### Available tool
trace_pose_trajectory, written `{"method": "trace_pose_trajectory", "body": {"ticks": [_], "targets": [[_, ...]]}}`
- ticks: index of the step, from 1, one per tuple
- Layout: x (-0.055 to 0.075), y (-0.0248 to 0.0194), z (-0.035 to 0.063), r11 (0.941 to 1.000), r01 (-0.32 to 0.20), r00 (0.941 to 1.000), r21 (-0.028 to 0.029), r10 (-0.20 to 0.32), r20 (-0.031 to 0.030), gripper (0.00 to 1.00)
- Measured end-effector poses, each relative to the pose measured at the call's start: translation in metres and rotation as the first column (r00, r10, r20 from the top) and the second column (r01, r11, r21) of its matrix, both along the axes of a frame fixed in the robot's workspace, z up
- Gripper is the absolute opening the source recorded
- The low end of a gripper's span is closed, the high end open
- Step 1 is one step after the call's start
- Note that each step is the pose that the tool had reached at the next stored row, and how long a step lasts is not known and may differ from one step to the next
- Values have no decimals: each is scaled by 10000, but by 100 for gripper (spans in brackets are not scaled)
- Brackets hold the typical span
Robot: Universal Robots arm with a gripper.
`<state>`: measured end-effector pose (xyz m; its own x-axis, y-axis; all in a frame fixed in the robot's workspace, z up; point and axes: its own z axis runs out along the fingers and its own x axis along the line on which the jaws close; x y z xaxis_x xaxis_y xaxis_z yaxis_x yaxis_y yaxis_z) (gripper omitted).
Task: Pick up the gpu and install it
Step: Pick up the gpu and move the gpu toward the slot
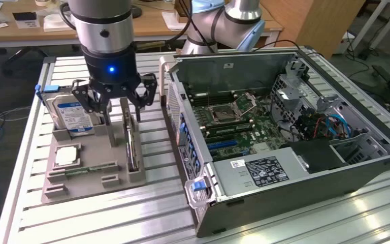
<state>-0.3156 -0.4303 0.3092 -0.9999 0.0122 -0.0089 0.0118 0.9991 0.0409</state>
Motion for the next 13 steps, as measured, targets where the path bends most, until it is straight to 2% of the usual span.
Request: {"method": "trace_pose_trajectory", "body": {"ticks": [13], "targets": [[20,-14,-237,10000,-17,10000,1,17,3,65]]}}
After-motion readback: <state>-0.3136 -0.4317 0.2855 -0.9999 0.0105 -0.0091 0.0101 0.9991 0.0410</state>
